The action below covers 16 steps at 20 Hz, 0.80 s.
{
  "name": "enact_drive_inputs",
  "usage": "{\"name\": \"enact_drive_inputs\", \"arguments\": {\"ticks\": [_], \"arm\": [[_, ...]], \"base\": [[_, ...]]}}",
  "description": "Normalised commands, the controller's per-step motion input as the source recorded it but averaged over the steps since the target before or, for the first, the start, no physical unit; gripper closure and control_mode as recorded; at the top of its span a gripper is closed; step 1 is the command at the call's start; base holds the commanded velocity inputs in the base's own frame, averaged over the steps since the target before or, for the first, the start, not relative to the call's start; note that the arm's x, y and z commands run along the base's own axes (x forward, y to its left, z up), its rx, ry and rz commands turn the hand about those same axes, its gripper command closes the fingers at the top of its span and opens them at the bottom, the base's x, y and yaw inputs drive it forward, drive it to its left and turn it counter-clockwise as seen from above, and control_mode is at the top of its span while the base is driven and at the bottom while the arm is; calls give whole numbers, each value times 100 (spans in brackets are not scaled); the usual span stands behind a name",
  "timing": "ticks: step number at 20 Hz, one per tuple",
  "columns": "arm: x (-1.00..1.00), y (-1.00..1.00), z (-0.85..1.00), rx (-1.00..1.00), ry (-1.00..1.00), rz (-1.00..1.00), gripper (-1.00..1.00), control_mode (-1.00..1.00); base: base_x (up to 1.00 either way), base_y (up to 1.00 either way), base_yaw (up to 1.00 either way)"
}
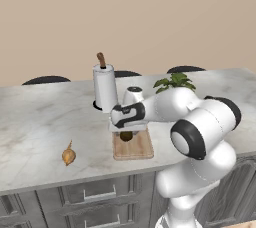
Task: Place the avocado, onion, tomato, and bell pepper on the cutting board.
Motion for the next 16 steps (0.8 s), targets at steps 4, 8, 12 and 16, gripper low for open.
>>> {"name": "enact_drive_inputs", "arguments": {"ticks": [4, 8, 12, 16], "arm": [[-6, -16, 19, 0, 0, 0, -100, -100], [-7, -9, 30, 0, 0, 2, -100, -100], [-6, 0, 37, 0, 3, 4, -100, -100], [-2, 4, 35, 0, 6, 5, -100, -100]], "base": [[0, 0, 0], [0, 0, 0], [0, 0, 0], [0, 0, 0]]}}
